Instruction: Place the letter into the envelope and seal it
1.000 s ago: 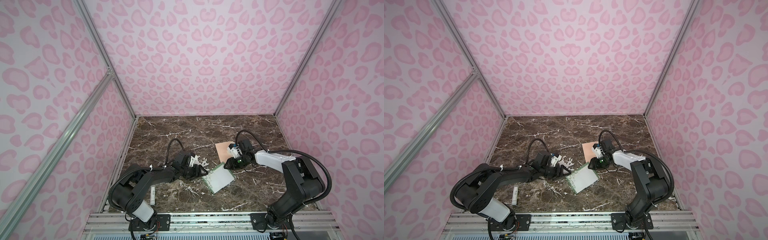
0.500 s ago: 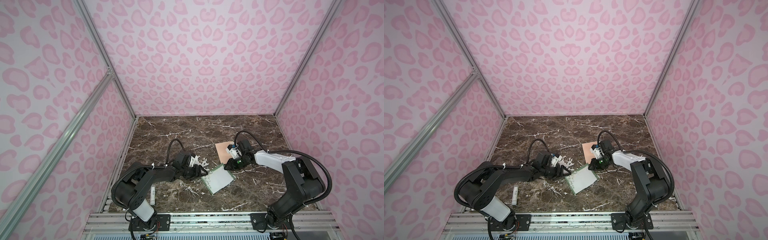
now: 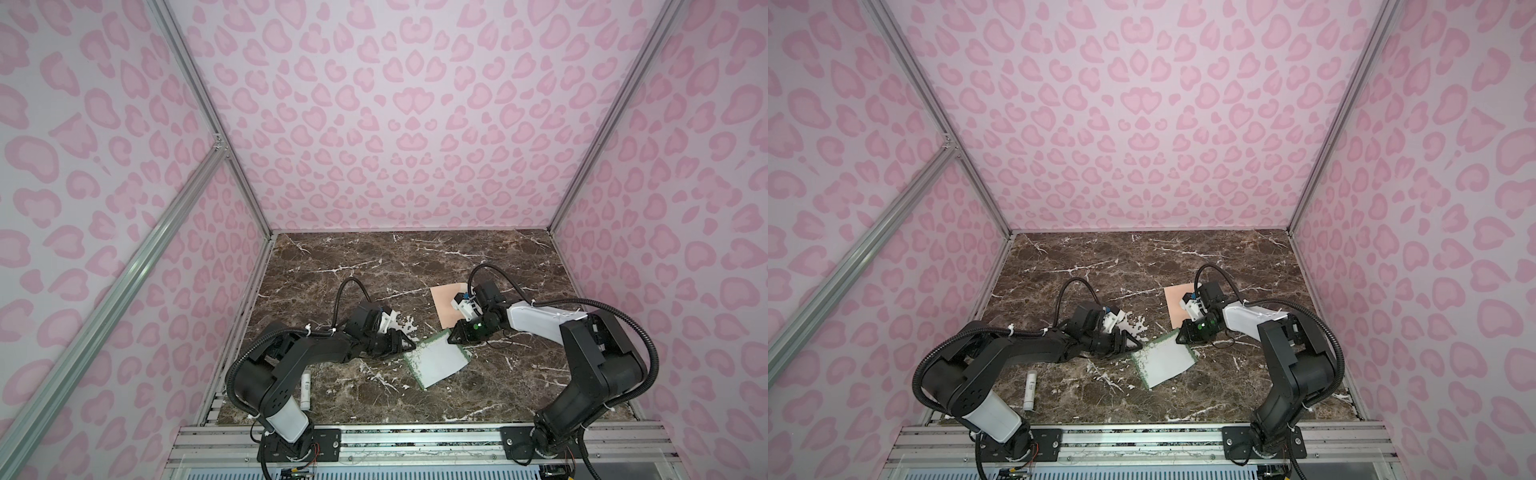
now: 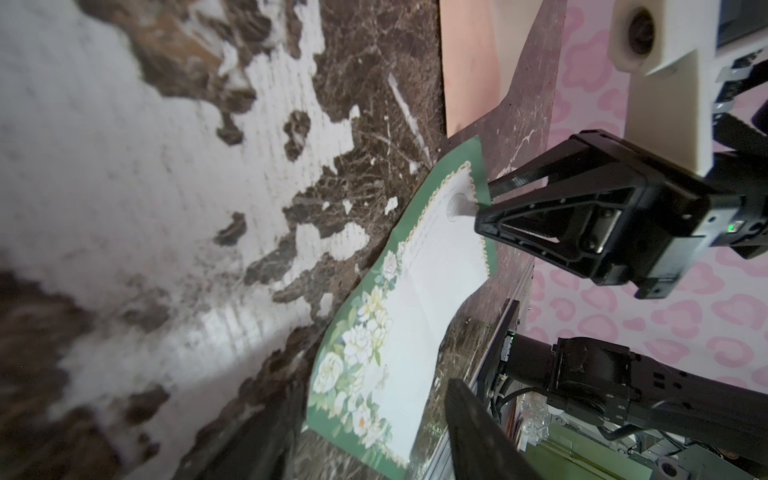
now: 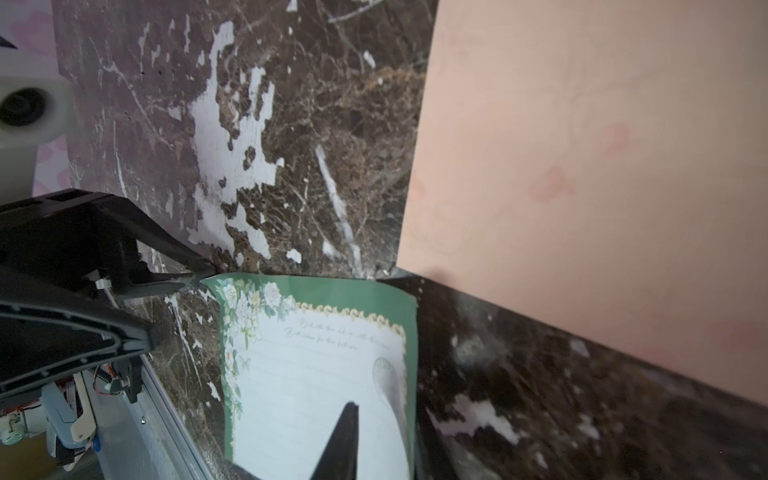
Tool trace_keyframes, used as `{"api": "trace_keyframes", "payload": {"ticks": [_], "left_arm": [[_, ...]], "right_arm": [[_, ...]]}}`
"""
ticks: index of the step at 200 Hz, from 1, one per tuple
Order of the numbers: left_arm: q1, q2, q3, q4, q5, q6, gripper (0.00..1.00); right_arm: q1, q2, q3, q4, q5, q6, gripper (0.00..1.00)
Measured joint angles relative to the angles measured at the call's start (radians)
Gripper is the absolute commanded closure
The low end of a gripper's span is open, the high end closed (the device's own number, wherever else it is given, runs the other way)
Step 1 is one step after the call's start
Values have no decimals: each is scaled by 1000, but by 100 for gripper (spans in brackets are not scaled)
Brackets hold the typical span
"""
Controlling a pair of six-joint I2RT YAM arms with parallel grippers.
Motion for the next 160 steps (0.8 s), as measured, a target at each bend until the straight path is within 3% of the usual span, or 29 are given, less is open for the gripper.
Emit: {"api": "trace_keyframes", "payload": {"ticks": [29,47,97,160], "left_arm": [[1,-2,0,-2,4,2,43],[1,-23,2,-10,4,8,40],[2,-190,73,-147,-18,84,20],[19,-441,182,-383,-131,303,10]], "right_arm": [[0,-4,0,-3,1,2,100],[0,-24,7,-15,4,6,100],[0,-188,84,-89,24,6,100],[0,-433,214,-181,-8,-47,100]]}}
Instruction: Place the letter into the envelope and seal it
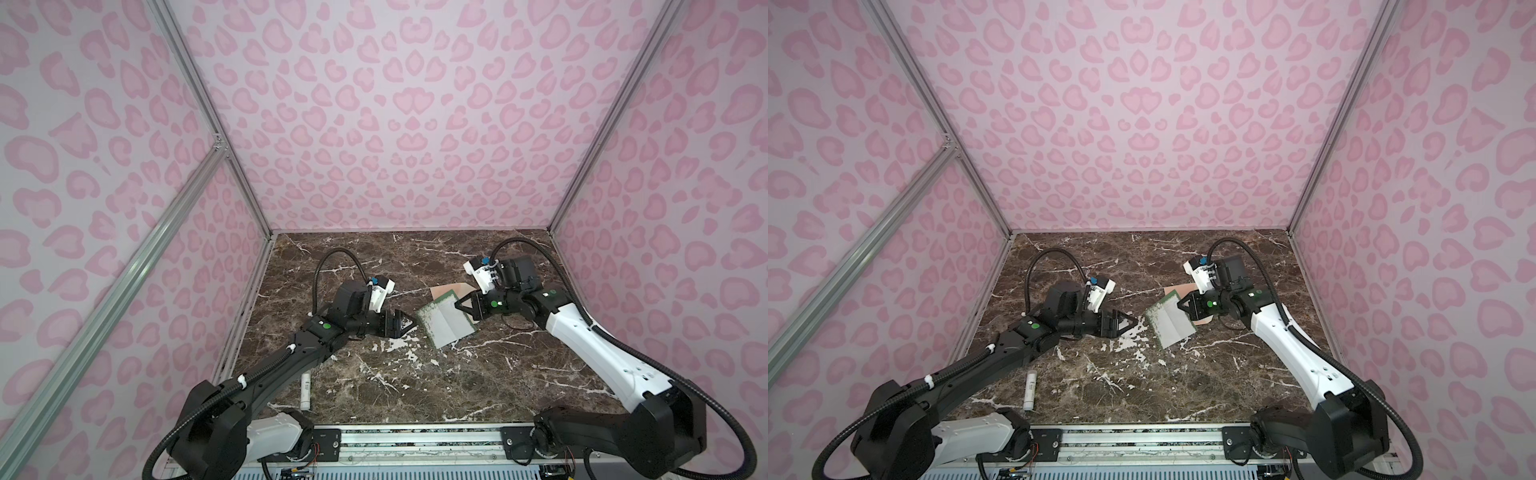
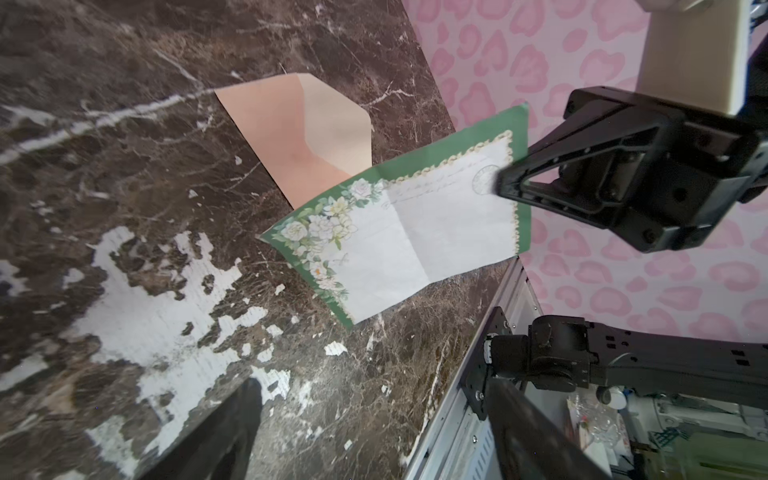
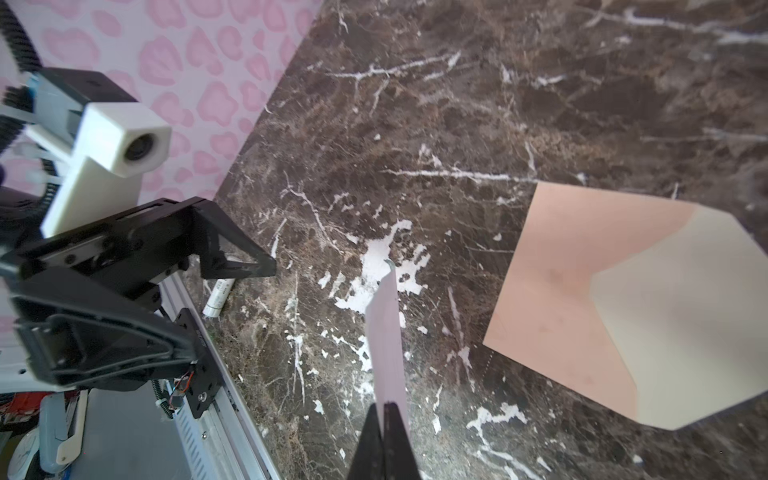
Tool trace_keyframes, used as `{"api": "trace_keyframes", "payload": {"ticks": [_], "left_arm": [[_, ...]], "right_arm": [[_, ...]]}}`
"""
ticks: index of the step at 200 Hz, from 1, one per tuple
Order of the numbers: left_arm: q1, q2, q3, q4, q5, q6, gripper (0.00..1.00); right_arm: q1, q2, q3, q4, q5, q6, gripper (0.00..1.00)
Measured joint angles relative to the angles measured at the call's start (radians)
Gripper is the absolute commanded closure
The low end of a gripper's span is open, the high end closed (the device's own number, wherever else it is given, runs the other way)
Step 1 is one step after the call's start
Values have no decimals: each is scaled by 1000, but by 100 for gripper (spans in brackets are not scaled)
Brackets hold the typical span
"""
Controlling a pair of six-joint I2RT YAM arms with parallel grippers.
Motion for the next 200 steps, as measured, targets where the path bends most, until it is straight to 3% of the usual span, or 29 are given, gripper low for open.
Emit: {"api": "trace_keyframes", "payload": {"ticks": [44,75,127,162,200], "left_arm": [[8,-97,-79,52,-2,82,6],[8,-132,-160,240,36,70,6],[9,-72,-159,530,141,9,12],[14,-13,-150,681,195,-56,25],[19,18,-150,835,249,-144,56]], "right_arm": [[0,-143,37,3,-56,8,100],[0,-184,74,15,-122,44,100],[0,-217,79,62,-214,126,100],[0,-223,79,84,-244,157,100],[-7,-222,65,102,-247,172,100]]}}
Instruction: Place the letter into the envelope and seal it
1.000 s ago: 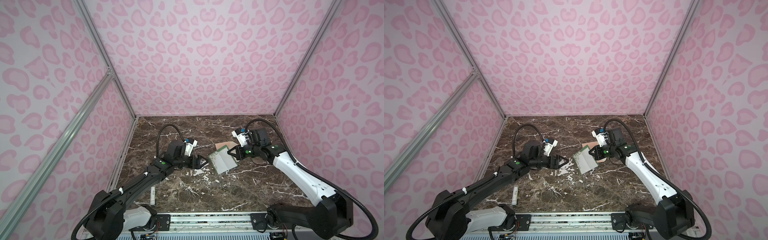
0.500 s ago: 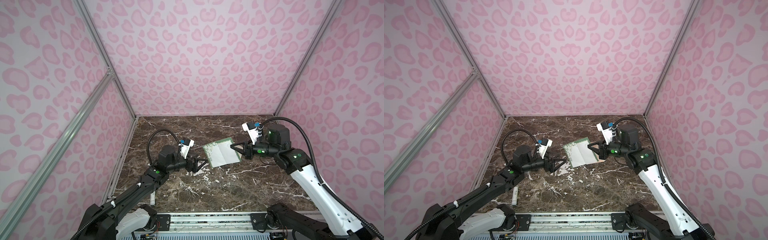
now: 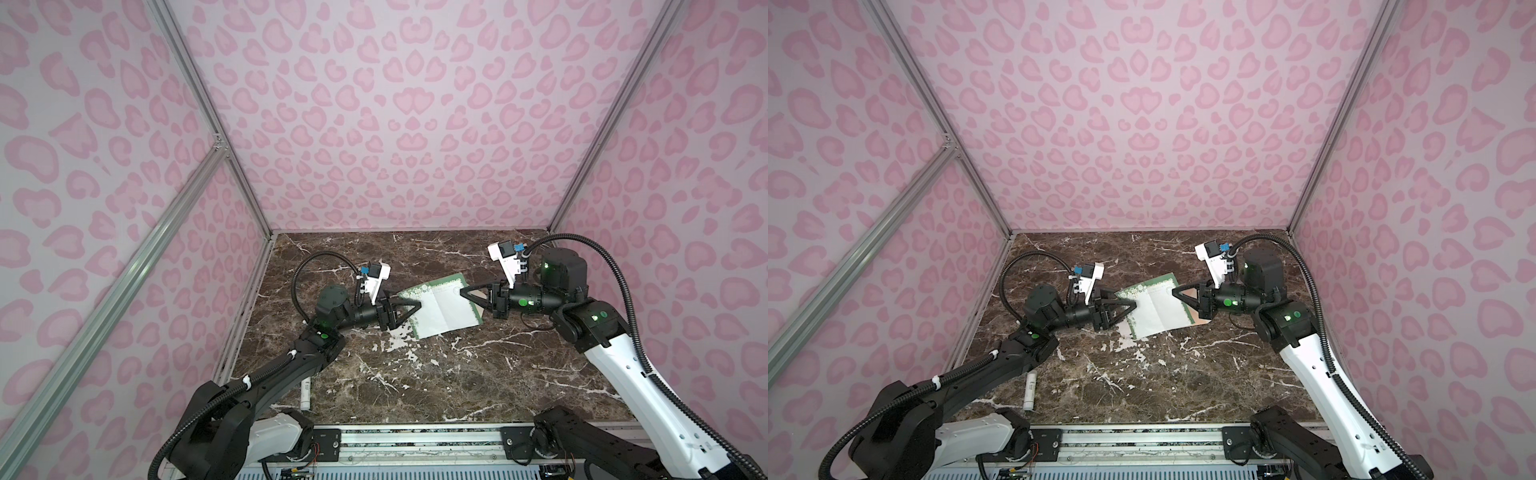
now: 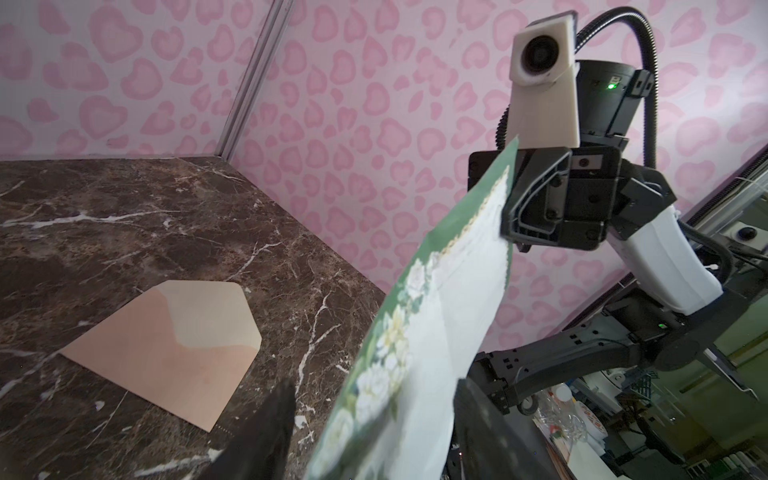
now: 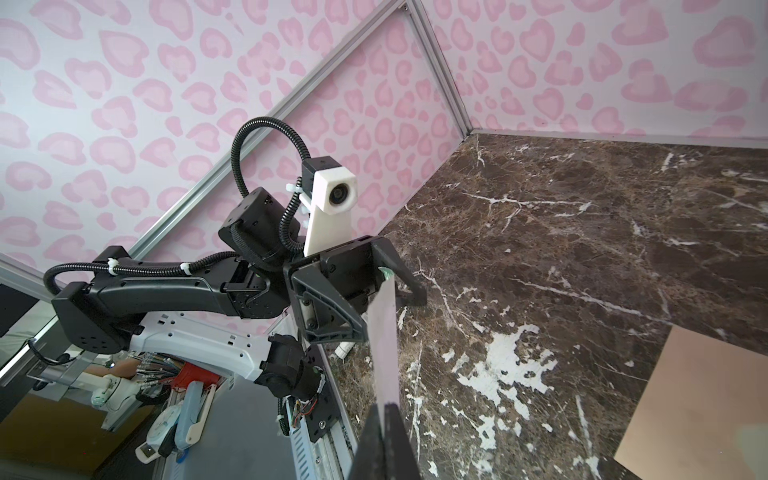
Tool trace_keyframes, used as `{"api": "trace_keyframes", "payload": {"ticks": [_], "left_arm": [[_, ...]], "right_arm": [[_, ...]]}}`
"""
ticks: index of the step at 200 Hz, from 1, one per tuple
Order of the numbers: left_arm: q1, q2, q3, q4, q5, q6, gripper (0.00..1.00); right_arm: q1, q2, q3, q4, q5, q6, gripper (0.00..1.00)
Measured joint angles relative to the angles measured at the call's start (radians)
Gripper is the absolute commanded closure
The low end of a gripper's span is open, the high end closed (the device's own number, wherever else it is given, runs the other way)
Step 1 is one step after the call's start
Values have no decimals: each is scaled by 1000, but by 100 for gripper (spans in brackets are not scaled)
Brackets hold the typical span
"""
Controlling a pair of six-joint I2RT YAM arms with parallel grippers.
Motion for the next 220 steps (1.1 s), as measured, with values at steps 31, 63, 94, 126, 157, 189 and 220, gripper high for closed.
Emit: {"api": "trace_keyframes", "payload": {"ticks": [31,63,94,126,157,189,220], "left_arm": [[1,-2,3,31,29,-22,71],[1,-11,41,-34,35,-8,96],[1,-14,93,-168,34,49,96],[1,-41,136,-321,26,131,96],[2,-76,163,-439,8,204,96],[3,-105,196,-542,10,269,96],[12,-119,246,-650,31,328,96]], "right_arm": [[-8,0,-32,17,8,17,100],[-11,-4,-62,52,11,32,100],[-11,-11,-90,71,19,40,100],[-14,-21,-119,89,34,38,95],[-26,-22,-136,91,42,23,58],[-69,-42,-156,87,72,-2,55],[-169,-104,-260,159,163,24,67]]}}
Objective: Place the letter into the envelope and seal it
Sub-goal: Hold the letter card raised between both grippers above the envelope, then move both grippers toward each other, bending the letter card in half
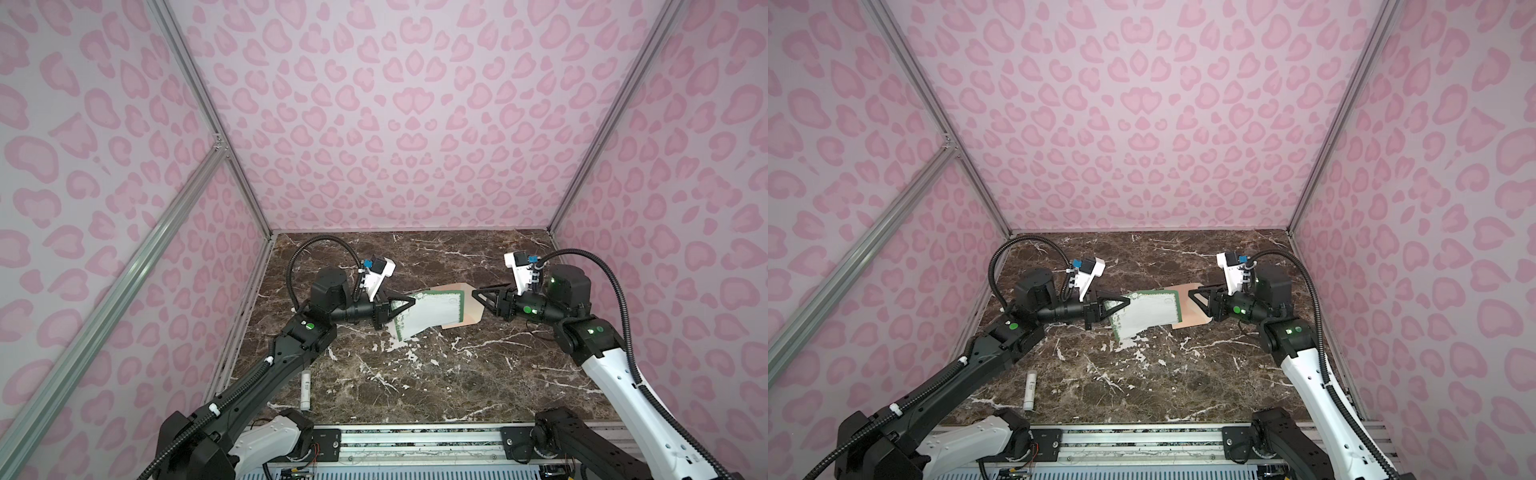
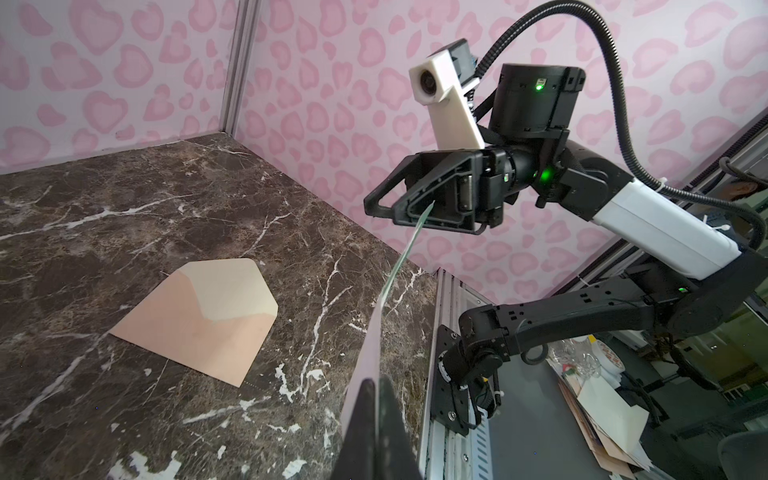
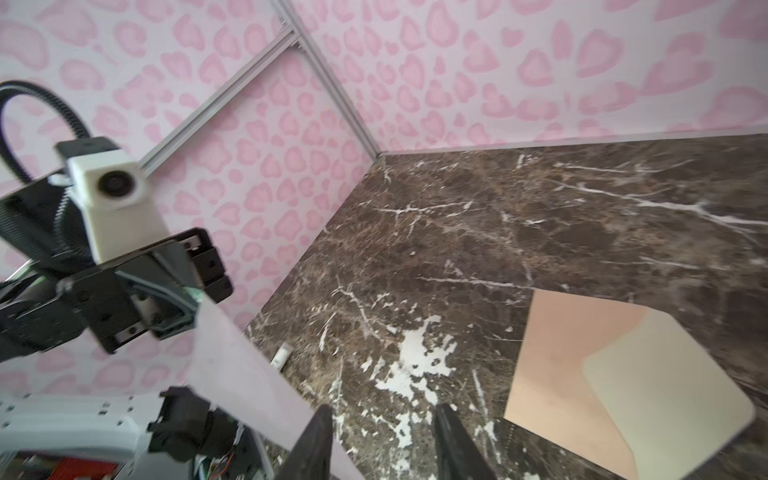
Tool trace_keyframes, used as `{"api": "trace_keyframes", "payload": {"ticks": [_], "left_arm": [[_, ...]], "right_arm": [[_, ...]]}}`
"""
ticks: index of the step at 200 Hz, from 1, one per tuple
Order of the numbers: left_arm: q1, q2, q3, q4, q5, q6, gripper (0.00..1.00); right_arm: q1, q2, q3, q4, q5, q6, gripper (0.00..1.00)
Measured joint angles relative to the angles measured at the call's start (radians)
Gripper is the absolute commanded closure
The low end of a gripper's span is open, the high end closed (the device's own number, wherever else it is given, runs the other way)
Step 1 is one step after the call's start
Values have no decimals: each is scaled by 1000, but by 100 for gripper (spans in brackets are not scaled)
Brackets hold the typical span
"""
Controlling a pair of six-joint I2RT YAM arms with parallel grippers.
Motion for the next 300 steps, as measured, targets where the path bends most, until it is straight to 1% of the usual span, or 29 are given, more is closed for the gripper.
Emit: {"api": "trace_keyframes", "payload": {"ticks": [18,53,75,102,151,228,265,300], "left_arm": [[4,-5,18,-52,18,28,96],[24,-7,37,-117,66,54,96],[42,12,55,-143,88,58,96],[55,43,74,-167,103,61,96],[63,71,83,-165,114,42,96],[77,87,83,-132,109,17,96],[77,103,83,-115,109,9,96],[77,115,83,-100,109,-2,96]], "right_arm": [[-28,6,-58,54,50,20,73],[-17,47,-152,190,64,51,74],[38,53,-196,281,56,53,74],[118,58,-208,352,50,24,74],[185,58,-218,393,17,1,75],[212,14,-212,420,-29,18,75],[248,11,-194,410,-51,16,75],[277,12,-182,393,-62,16,71]]}}
